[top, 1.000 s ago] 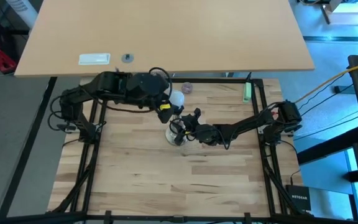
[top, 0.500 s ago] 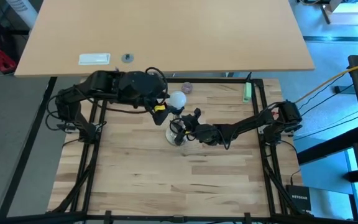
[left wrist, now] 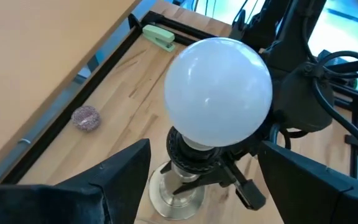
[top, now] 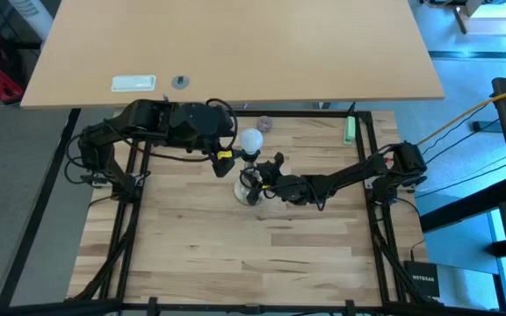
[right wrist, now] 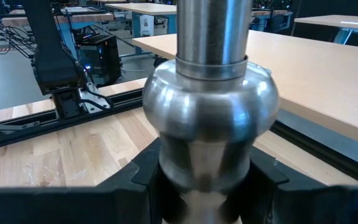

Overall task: Screw lightbulb
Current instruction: Remove the lightbulb from the silver lamp

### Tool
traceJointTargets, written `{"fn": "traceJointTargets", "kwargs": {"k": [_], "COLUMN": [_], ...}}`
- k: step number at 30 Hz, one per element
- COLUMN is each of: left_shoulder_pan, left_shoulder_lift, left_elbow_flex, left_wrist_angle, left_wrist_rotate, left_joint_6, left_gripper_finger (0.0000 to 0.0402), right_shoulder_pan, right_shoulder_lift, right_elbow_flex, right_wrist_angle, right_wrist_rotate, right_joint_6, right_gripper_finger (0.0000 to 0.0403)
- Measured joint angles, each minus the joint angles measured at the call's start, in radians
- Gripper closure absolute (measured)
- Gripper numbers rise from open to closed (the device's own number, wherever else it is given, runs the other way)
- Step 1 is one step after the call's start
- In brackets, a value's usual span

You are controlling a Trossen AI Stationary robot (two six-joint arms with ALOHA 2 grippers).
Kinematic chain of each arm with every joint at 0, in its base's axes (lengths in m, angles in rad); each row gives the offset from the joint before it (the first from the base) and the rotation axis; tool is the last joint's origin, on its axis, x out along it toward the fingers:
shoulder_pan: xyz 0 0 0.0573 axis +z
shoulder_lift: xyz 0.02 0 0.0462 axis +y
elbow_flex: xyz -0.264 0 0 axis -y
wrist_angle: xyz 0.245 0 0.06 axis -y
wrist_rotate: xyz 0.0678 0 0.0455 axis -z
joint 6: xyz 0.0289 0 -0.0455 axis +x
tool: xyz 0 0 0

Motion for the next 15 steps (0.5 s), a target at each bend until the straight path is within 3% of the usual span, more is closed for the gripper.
{"fn": "traceJointTargets", "kwargs": {"k": [15], "left_shoulder_pan": [0.004], "left_shoulder_lift": [0.003], "left_elbow_flex": [0.062], "left_wrist_angle": [0.106], "left_wrist_rotate": [-0.032], "left_joint_6": [0.122], "left_gripper_finger": [0.0114], "right_shoulder_pan": [0.0], "right_shoulder_lift": [0.0], "right_elbow_flex": [0.0], "right_wrist_angle": [0.0], "right_wrist_rotate": [-0.012], "right_joint_6": [-0.008], "right_gripper_finger": [0.0265]}}
